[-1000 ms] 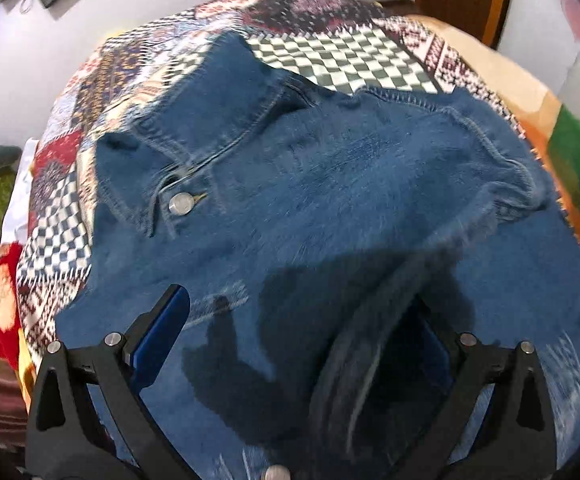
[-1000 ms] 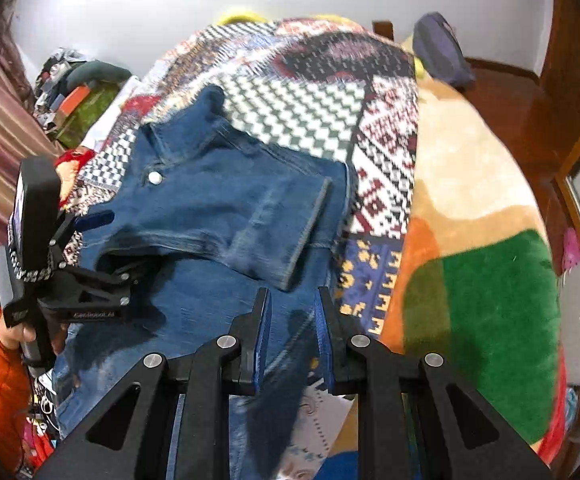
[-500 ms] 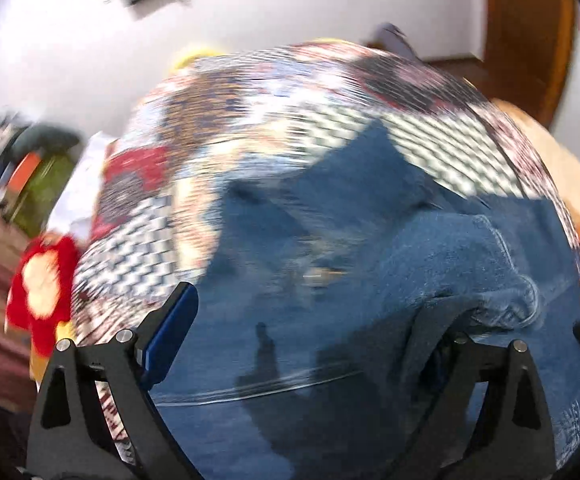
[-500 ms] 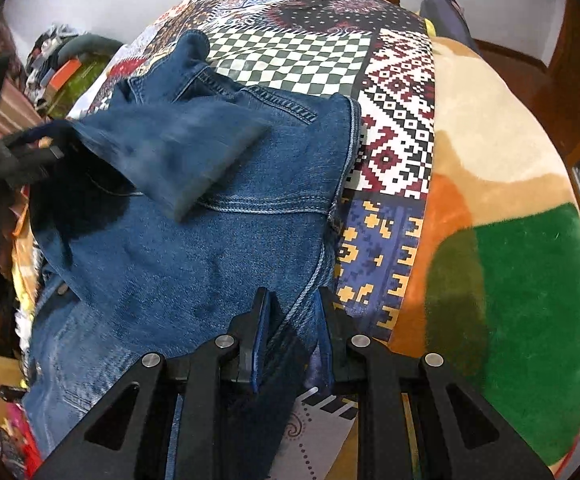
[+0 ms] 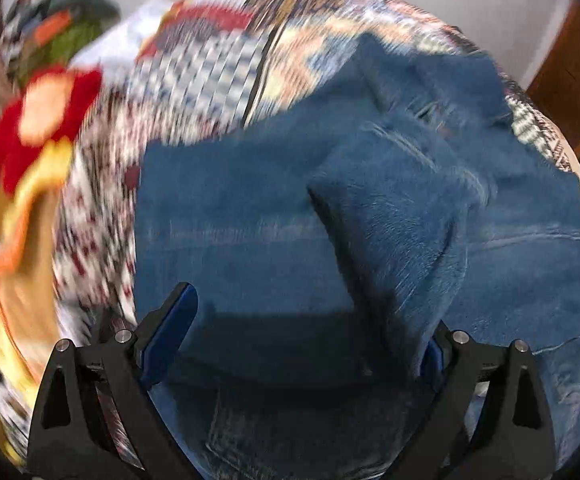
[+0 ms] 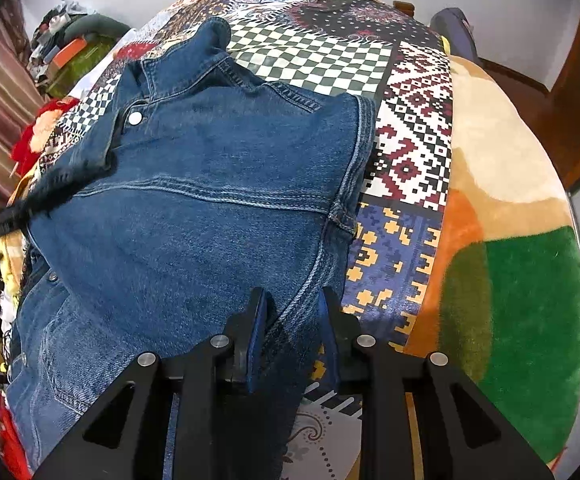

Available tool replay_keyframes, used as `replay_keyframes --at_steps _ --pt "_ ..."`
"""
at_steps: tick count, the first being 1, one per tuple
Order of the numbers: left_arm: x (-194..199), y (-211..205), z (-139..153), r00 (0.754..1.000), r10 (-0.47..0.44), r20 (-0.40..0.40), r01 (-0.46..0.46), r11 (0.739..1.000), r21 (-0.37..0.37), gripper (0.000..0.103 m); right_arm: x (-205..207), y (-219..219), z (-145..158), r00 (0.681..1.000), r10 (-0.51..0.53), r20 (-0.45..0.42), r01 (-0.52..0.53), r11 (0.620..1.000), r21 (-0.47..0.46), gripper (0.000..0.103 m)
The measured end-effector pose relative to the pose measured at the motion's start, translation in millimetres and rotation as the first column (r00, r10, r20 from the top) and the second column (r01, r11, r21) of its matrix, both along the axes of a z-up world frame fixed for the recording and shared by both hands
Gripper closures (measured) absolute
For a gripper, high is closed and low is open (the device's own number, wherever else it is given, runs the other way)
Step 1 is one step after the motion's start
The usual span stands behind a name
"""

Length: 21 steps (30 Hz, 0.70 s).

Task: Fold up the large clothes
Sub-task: 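Grasp the jacket hem with the left tool while the right tool grips the folded side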

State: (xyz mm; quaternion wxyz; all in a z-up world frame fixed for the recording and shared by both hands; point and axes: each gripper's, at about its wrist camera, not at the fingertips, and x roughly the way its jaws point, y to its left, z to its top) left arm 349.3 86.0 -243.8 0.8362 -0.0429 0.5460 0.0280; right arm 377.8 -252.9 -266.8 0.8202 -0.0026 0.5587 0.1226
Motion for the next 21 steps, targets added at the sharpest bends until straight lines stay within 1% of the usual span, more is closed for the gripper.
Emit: replay_keyframes --at_steps 2,3,4,5,7,9,13,17,21 --pt "-9.5 16.0 -13.6 0.998 0.063 -0.018 -0.064 0.993 -0.101 0.006 0.6 1.5 -0.4 1.000 0.001 -0.001 -0.001 1.000 -0.008 0.081" --pt "-14.0 25.2 -18.7 0.995 0.097 -0.027 -0.101 0.982 -0.160 0.006 0.8 1.8 -0.9 1.000 0.000 -0.002 0.000 1.000 -0.010 0.081" --pt "-17.2 31.7 -21.2 0.992 0.120 -0.036 -0.125 0.972 -0.199 0.006 0.8 2.0 -1.3 1.000 -0.001 -0.002 0.001 1.000 -0.011 0.081" --pt "-21.1 38.3 -24.3 0.988 0.144 -0.046 -0.151 0.960 -0.234 0.006 0.7 2.2 -1.6 1.000 -0.002 -0.002 0.002 1.000 -0.012 0.081" --pt "-27.0 44.5 -27.6 0.986 0.159 -0.051 -0.166 0.951 -0.262 0.006 0.7 2.0 -2.0 1.000 -0.008 -0.005 0.008 1.000 -0.010 0.081" --pt "-32.8 43.2 -26.9 0.989 0.142 -0.049 -0.150 0.955 -0.258 0.006 1.2 1.6 -2.1 1.000 -0.014 -0.010 0.014 1.000 -0.009 0.081" --pt "-36.7 44.3 -18.1 0.992 0.118 -0.039 -0.123 0.971 -0.204 0.006 2.9 2.0 -0.5 0.999 -0.032 -0.025 0.031 0.999 -0.012 0.081" --pt "-45.0 66.9 -5.6 0.985 0.168 -0.026 -0.170 0.978 -0.122 0.007 5.5 1.7 6.8 0.999 -0.037 -0.030 0.037 0.999 -0.008 0.081" --pt "-52.9 93.0 15.3 0.981 0.196 0.012 -0.194 0.977 -0.093 0.007 12.7 2.8 23.6 0.999 -0.034 -0.002 0.034 0.999 0.012 0.081"
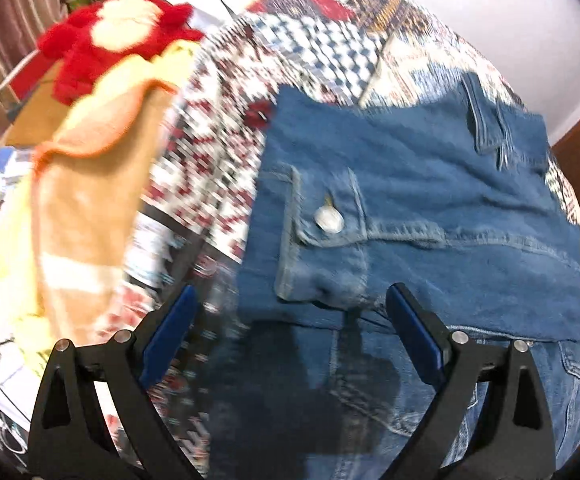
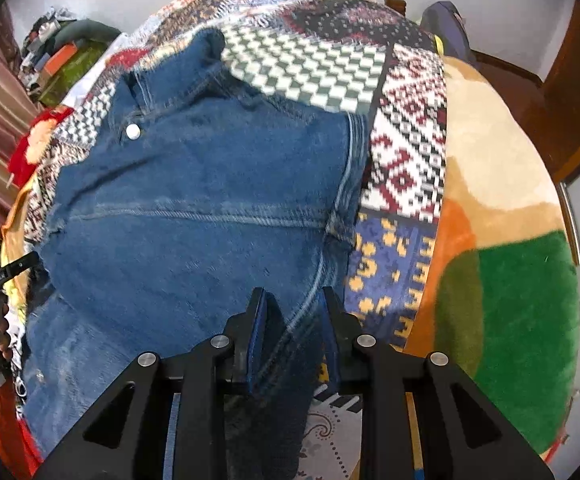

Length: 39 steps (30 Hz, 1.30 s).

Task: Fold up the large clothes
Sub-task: 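Grasp the jacket hem with the left tool while the right tool grips the folded side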

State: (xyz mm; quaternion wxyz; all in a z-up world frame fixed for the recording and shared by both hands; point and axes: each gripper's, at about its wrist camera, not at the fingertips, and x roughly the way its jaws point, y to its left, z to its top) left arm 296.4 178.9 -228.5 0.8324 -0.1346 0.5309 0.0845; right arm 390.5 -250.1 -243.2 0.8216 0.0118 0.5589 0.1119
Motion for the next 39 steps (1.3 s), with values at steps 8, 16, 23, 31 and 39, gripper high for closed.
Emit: replay_keyframes --at_steps 8,16,23,31,39 --pt "33.1 -5.3 18.3 0.996 -0.080 0.033 0.078 0.996 0.049 0.006 38.8 29.2 11.5 0.996 0.071 0.044 -0.068 0.995 -0.068 0.081" --pt "60.9 -34.6 -40.6 0.978 -0.160 -0.135 0.184 0.964 0.193 0.006 57.7 35.2 -23.8 0.995 0.100 0.009 -0.096 0.979 -0.177 0.081" --pt "39.6 -18.8 -51.3 0.986 -0.134 -0.101 0.149 0.976 0.157 0.001 45.3 32.7 -25.6 0.991 0.123 0.056 -0.101 0.949 -0.299 0.071" --pt "20.0 -2.7 -45.9 0.988 -0.116 -0.102 0.126 0.987 0.095 0.000 30.7 -1.1 -24.3 0.996 0.055 0.065 -0.038 0.972 -0.230 0.034" --pt "49.1 9.3 0.0 0.991 -0.131 -0.021 0.132 0.983 0.131 0.000 36.7 -19.8 0.4 0.999 -0.019 0.044 0.018 1.000 0.024 0.034"
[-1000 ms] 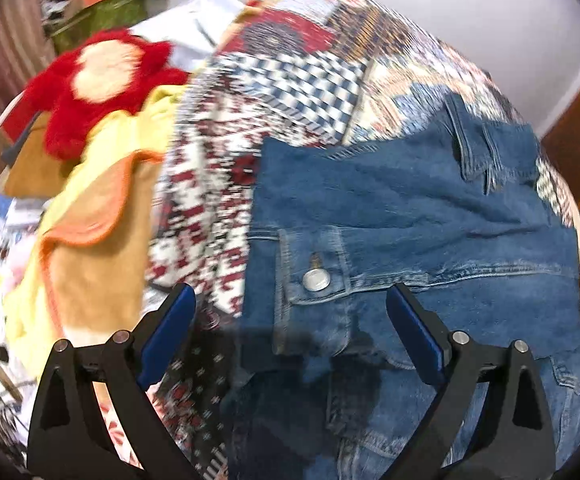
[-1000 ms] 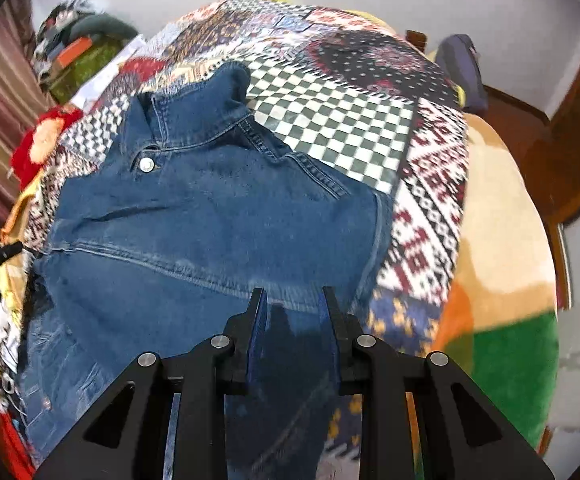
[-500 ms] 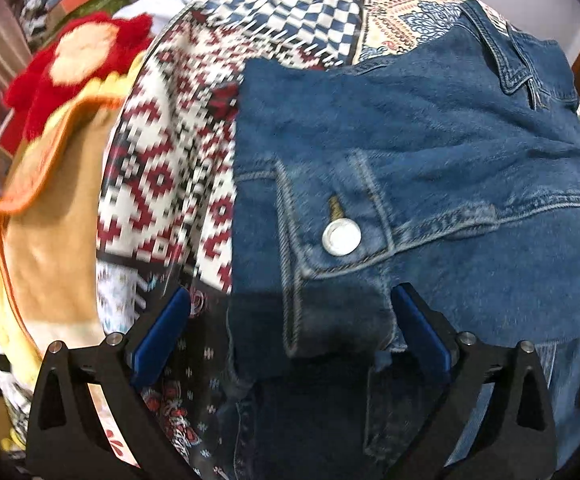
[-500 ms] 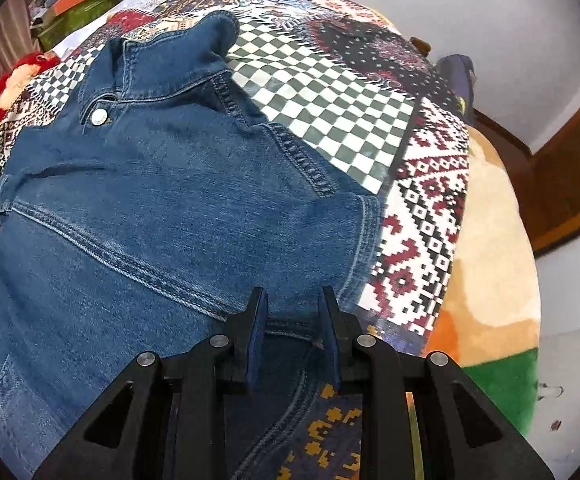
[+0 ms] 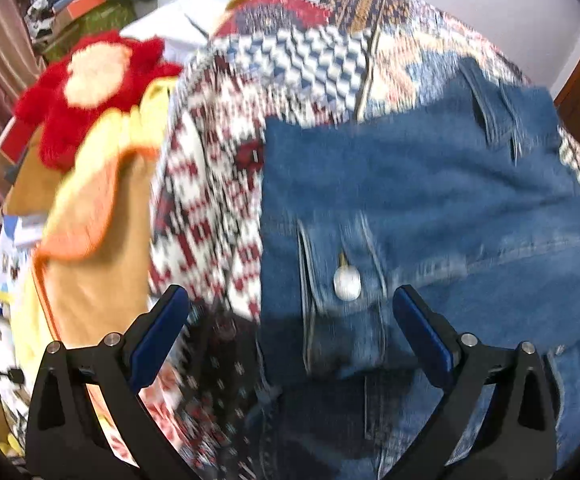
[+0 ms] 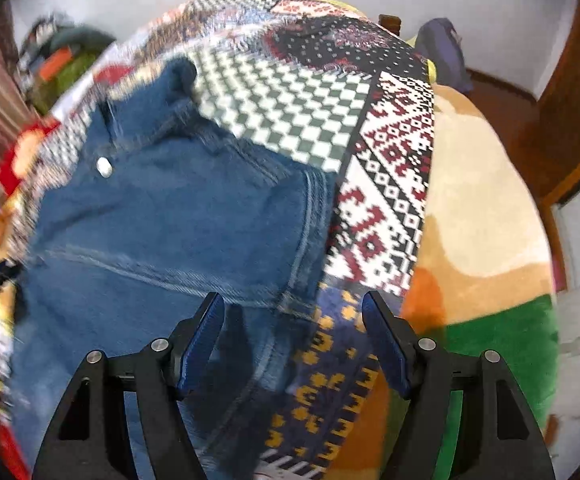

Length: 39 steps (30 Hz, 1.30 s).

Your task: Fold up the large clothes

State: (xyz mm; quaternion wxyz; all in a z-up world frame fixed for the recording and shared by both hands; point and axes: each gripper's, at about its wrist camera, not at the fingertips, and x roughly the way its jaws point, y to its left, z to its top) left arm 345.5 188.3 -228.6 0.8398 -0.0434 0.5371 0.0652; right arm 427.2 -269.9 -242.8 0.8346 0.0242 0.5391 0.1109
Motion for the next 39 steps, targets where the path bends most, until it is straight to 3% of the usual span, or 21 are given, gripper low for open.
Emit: replay_keyframes --at_steps 3,8,9,11,13,15,19,23,28,31,35,39 --pt "24.5 9.7 2.4 1.000 0.001 0.007 -0.001 1.000 -0.031 0.000 14.3 -1.2 0.9 1.000 -0.021 -0.003 0.021 0.999 0.045 0.034" --pt "64.0 24.2 -18.1 0.999 0.017 -0.052 -0.022 0.996 -0.088 0.004 38.7 -1.5 -8.1 0.999 -0.034 -0.014 0.035 0.997 0.066 0.034" --pt "69.9 25.0 -21.6 0.998 0.021 -0.055 -0.026 0.995 -0.099 0.007 42.4 -2.2 -10.8 0.999 -0.039 -0.019 0.041 0.997 0.070 0.034" --pt "82.2 28.6 -28.6 0.998 0.033 -0.059 -0.040 0.993 -0.115 0.026 51.4 -3.5 -16.7 0.999 -0.044 -0.031 0.047 0.995 0.092 0.034" --pt "93.8 29.9 -37.8 0.997 0.034 -0.076 -0.045 0.988 -0.146 0.039 60.5 -5.2 -24.0 0.998 -0.053 -0.040 0.058 0.992 0.111 0.035" --pt "102.8 27.3 -45.4 0.996 0.026 -0.080 -0.038 0.988 -0.148 0.045 69.2 -6.5 -32.3 0.997 -0.065 -0.049 0.071 0.991 0.113 0.041" --pt "113.5 21.2 -51.9 0.997 0.013 -0.074 -0.025 0.985 -0.172 0.068 78.1 -7.5 -44.7 0.995 -0.086 -0.055 0.094 0.982 0.162 0.071" --pt "119.2 17.0 -53.2 0.997 0.010 -0.079 -0.020 0.991 -0.133 0.080 81.6 -3.8 -38.1 0.995 -0.095 -0.002 0.094 0.979 0.181 0.086" --pt "120.1 -5.7 -33.3 0.999 -0.026 -0.031 0.028 0.999 0.035 0.089 89.2 16.4 -27.1 0.998 -0.023 0.055 0.020 0.998 0.052 0.089" --pt "121.5 -19.6 -15.2 0.999 -0.054 0.011 0.052 0.992 0.118 0.091 100.0 18.5 -16.9 0.996 -0.008 0.086 0.004 0.999 0.041 0.089" --pt "126.3 -23.5 17.5 0.994 -0.069 0.088 0.057 0.990 0.131 0.092 124.8 20.6 12.9 0.987 0.003 0.159 -0.009 0.999 0.035 0.090" --pt "137.7 -22.5 44.4 0.984 -0.052 0.168 0.032 0.992 0.121 0.092 148.4 33.1 38.4 0.968 0.039 0.248 -0.028 0.999 -0.047 0.090"
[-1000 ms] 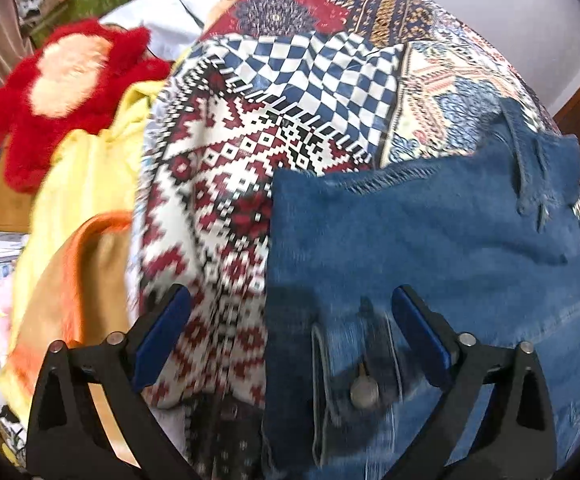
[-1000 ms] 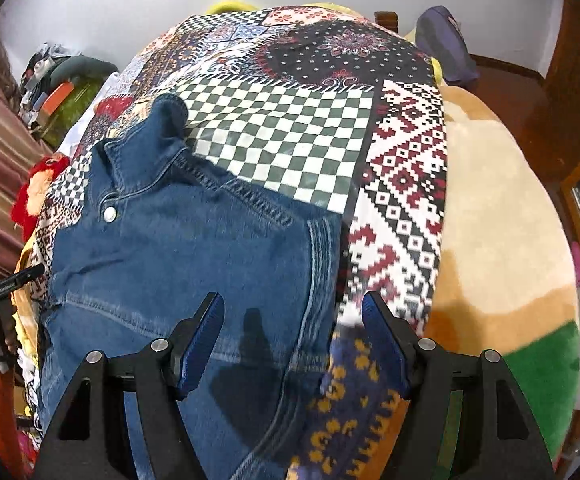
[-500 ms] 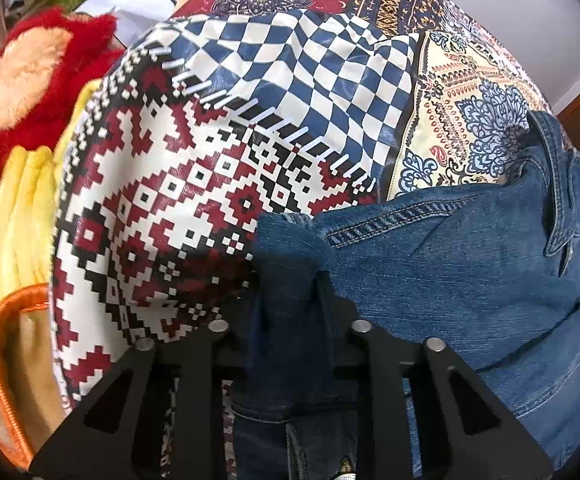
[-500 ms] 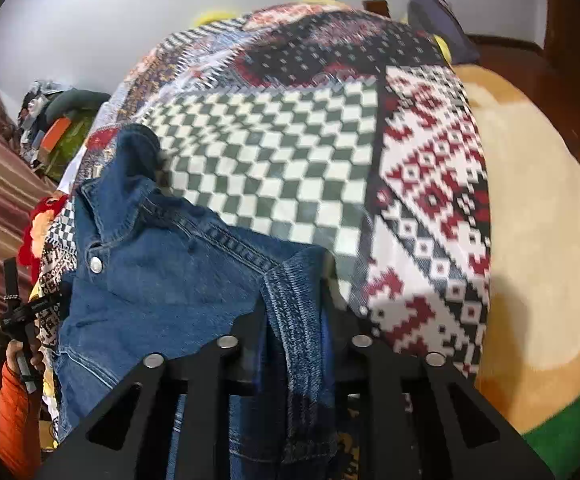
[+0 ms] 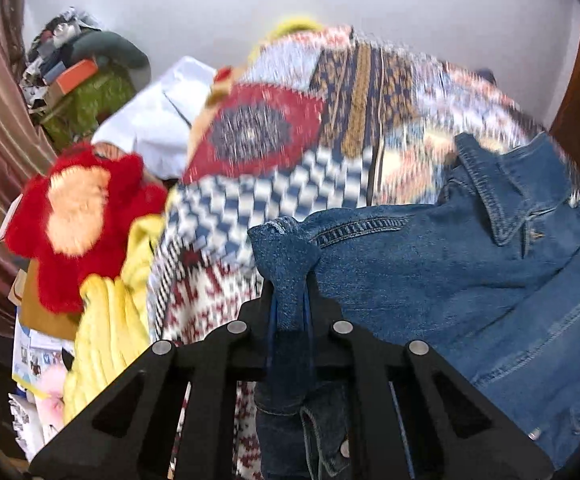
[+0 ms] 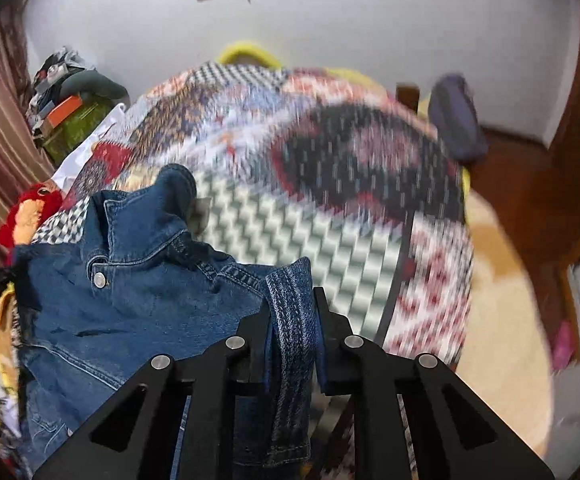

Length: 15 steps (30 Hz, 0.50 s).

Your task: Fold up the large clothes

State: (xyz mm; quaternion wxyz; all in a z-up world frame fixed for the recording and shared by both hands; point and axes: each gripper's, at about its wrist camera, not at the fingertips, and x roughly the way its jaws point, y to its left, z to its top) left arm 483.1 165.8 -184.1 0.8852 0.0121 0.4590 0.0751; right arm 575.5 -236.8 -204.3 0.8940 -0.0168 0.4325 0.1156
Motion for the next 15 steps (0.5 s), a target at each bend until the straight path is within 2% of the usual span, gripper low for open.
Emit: replay_keyframes --at_steps 3,6,12,15 --pt "17.6 5.8 2.4 0.999 0.028 0.022 -0.028 1.000 0.007 0.092 18.0 5.8 8.3 1.000 -0.002 0.029 0.002 1.000 -0.021 0.090" --pt "34.2 16.4 -11.0 0.998 0.061 -0.005 -0.061 0.998 0.007 0.092 41.1 7.3 2.2 1.000 -0.017 0.018 0.017 1.000 -0.012 0.090" --pt "52.8 33.0 -59.0 0.991 0.101 -0.093 -0.106 0.993 -0.060 0.090 68.0 12.4 -53.2 0.997 -0.027 -0.069 0.021 0.996 -0.085 0.089" --pt "56.1 28.9 -71.7 0.991 0.099 -0.093 -0.102 0.994 -0.031 0.085 68.1 9.3 -76.1 0.996 -0.023 -0.085 0.015 0.995 -0.102 0.087"
